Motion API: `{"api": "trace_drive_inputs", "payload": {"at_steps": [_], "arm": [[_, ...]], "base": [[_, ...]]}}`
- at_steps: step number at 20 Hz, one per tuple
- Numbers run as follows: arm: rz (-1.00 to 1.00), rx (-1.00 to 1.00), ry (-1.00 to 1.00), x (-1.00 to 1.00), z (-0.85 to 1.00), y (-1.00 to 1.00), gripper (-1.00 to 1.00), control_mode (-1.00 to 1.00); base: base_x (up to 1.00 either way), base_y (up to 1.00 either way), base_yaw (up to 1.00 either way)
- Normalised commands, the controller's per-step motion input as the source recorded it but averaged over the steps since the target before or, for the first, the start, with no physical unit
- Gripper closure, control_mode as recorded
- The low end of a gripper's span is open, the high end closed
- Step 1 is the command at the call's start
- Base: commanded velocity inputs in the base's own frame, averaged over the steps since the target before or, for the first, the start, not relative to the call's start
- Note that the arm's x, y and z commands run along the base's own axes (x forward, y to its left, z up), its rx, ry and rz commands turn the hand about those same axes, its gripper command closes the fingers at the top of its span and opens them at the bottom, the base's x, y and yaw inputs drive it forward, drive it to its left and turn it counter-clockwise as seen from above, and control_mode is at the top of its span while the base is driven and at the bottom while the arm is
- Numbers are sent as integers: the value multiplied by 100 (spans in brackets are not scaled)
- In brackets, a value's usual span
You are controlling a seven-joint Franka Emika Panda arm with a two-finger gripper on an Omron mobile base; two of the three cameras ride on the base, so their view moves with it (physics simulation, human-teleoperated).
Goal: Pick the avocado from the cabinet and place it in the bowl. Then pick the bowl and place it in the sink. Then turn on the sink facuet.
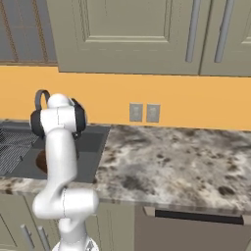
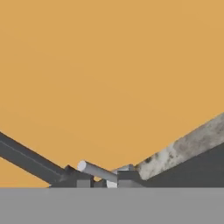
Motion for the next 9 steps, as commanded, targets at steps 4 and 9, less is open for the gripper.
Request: {"api": "trace_drive_inputs", "payload": {"at_steps": [4, 9], "arm": [[-3, 14, 7, 0, 0, -52, 100, -100], [-2, 4, 0, -1, 0, -10, 100, -100]], "base": [[0, 0, 0], [0, 0, 0]]}}
